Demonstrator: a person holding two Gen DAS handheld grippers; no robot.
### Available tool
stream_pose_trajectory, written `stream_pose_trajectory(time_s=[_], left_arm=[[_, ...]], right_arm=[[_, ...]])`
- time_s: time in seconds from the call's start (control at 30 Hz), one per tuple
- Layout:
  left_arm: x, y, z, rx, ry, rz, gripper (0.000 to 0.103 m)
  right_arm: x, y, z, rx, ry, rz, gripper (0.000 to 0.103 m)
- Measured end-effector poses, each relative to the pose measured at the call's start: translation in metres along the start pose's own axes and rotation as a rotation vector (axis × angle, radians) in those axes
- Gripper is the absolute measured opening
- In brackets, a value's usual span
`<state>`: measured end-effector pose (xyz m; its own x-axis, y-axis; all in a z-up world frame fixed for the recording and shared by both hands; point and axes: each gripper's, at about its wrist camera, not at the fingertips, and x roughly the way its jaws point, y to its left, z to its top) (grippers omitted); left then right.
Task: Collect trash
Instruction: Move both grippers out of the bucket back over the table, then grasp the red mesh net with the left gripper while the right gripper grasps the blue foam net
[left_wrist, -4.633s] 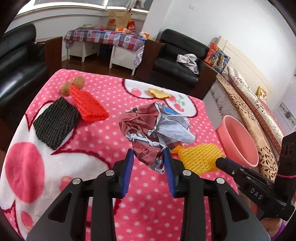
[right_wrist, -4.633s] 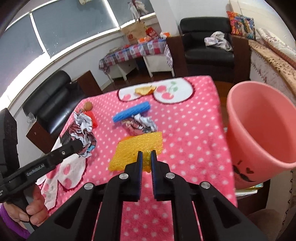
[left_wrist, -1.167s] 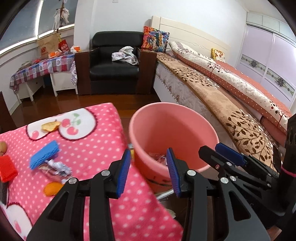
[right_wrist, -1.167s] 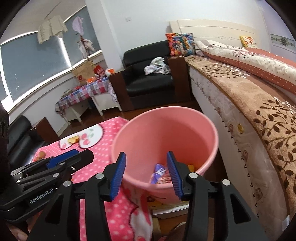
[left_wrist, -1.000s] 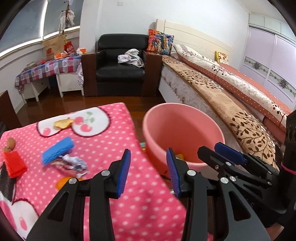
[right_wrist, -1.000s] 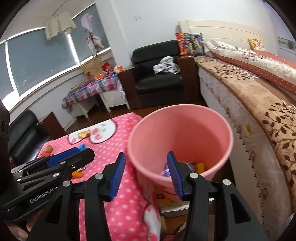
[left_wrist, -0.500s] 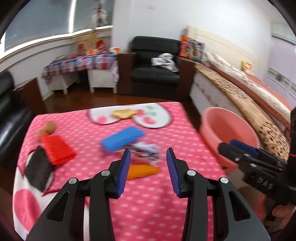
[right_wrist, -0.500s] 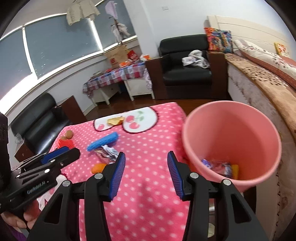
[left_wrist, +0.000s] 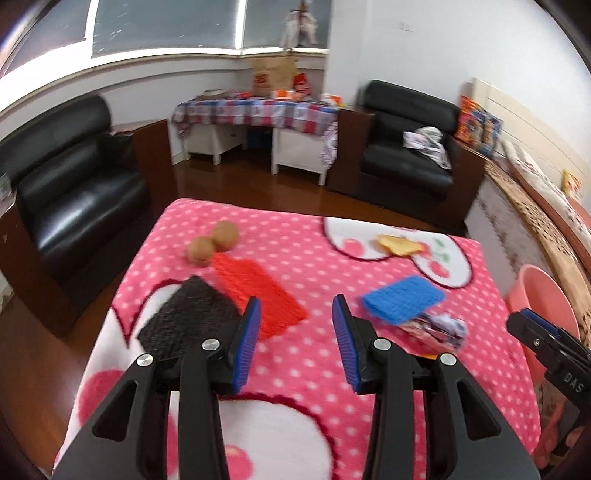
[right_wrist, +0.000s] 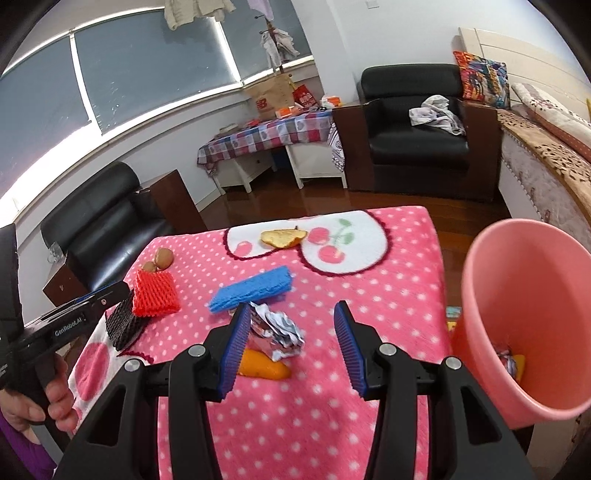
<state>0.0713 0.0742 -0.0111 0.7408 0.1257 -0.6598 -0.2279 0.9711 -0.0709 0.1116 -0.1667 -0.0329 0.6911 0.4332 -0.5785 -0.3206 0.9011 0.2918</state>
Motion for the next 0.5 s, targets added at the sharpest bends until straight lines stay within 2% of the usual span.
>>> stream_pose_trajectory(time_s=[0.23, 0.5], left_arm=[[0.020, 0.020, 0.005, -0.047, 0.042, 0.074, 0.040], [0.038, 0.030, 0.008, -0.087, 0.072, 0.105, 0.040]], right_arm=[[0.018, 0.008, 0.007, -0.018, 0.012, 0.010, 0.047], [0.029, 0.017, 0.015, -0.056, 0.019, 0.014, 0.047]])
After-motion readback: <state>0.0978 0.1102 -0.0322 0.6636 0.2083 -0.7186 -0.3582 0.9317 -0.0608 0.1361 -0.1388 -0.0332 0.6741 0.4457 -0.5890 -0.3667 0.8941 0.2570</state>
